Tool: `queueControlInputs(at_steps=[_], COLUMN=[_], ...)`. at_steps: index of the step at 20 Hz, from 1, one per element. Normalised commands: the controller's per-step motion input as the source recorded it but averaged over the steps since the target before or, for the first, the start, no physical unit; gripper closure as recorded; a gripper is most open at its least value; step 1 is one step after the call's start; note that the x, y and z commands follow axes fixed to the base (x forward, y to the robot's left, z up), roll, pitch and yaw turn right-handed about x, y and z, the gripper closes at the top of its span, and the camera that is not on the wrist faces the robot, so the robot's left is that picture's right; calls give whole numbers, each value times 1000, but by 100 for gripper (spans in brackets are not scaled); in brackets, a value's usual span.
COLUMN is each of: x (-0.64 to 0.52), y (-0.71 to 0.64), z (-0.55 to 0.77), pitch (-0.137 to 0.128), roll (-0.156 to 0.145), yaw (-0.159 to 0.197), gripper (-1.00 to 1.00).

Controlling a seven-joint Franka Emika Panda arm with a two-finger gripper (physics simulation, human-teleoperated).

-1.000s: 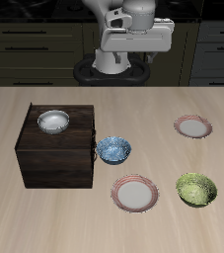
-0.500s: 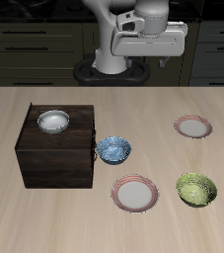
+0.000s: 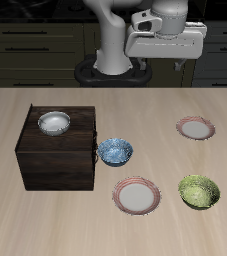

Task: Place the green bowl onto the plate that is on the left side of the table

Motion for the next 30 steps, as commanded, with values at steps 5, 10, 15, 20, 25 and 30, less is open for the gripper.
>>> queueControlInputs(at_steps=[5,10,15,20,25,30], x=[127,201,281,351,316,220], y=[201,174,151,222,230,190], z=[145,173,68,-17,-32,-24], pitch=[-10,-24,11,7,28,19], roll=[-4,-23,-29,-13,8,-7], yaw=[3,1,-29,-33,-38,-2], gripper=[-100,-100,-100,-100,-100,-100])
